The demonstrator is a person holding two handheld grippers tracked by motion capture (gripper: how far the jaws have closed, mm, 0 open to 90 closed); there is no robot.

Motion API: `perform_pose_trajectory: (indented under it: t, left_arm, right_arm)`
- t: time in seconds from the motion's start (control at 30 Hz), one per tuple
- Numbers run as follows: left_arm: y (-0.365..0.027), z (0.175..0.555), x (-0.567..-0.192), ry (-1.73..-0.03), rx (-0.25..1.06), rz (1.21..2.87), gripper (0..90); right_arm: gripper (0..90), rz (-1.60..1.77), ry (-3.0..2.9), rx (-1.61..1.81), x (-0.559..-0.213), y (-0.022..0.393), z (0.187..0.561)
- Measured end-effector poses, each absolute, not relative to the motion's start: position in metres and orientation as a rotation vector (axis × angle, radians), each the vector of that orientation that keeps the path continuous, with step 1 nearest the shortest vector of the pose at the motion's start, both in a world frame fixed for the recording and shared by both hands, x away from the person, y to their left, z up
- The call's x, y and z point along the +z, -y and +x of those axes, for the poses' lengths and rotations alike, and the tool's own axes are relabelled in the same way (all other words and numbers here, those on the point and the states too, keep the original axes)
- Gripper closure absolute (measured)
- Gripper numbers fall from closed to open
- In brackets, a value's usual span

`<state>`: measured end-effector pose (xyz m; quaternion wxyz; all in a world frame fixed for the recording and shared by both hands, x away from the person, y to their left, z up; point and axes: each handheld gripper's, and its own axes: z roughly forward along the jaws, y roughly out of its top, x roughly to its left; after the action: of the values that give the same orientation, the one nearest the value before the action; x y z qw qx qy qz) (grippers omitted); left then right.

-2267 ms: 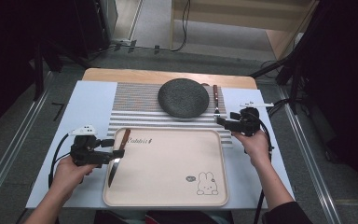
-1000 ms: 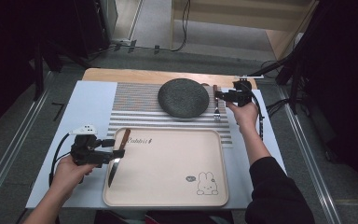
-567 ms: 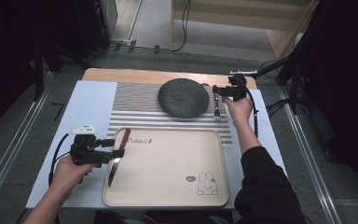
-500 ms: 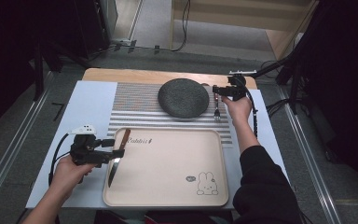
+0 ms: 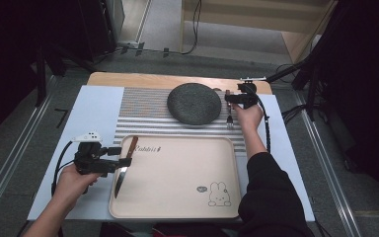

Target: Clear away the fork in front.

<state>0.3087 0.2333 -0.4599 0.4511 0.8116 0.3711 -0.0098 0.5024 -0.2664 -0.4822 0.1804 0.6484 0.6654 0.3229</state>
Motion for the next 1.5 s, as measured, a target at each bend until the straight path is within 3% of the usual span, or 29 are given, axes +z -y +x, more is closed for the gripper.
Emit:
perform_pose_trajectory:
  t: [0.4, 1.0, 1.5]
  left_arm:
    - [-0.232, 0.309, -0.461, -0.915, -0.028, 2.01, 27.4]
    - [-0.232, 0.309, -0.461, -0.915, -0.031, 2.014, 27.4]
    - [-0.231, 0.308, -0.461, -0.911, -0.028, 2.02, 27.4]
  right_arm:
    - [41.7, 1.852, -1.899, 0.884, -0.495, 0.265, 0.503]
    - [63.7, 1.806, -1.923, 0.799, -0.509, 0.253, 0.503]
    - [69.6, 1.781, -1.816, 0.786, -0.517, 0.244, 0.493]
